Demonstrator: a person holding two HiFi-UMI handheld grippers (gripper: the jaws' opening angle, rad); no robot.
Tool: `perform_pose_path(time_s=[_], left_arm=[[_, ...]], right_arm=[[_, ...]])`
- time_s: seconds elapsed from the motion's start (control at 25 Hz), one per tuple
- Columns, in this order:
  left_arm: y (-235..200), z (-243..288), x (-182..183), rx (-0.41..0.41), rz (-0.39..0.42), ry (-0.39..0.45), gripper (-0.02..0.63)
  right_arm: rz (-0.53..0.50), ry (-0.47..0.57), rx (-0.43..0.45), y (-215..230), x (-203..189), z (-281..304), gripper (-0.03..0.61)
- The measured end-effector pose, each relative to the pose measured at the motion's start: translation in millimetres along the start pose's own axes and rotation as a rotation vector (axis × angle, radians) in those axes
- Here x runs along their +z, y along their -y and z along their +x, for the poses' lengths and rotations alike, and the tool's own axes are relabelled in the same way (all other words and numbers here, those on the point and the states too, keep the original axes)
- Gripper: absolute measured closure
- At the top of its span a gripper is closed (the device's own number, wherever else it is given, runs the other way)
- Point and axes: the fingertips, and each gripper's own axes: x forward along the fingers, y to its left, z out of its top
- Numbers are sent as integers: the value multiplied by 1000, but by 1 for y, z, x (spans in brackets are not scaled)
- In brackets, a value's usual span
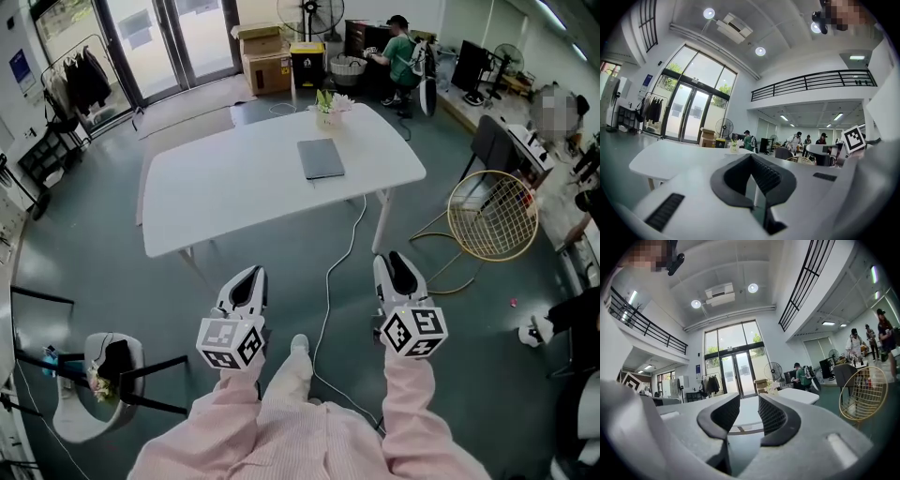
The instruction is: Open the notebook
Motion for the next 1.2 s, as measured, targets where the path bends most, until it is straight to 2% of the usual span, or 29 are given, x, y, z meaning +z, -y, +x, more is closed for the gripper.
perform_pose_path(time_s=[0.64, 1.2], left_arm=[[-98, 181, 17, -46, -53, -80, 615], [-111, 266, 19, -104, -79, -116, 615]], right_arm=[[69, -45, -52, 51, -2, 189, 465], [80, -57, -87, 92, 5, 254, 465]])
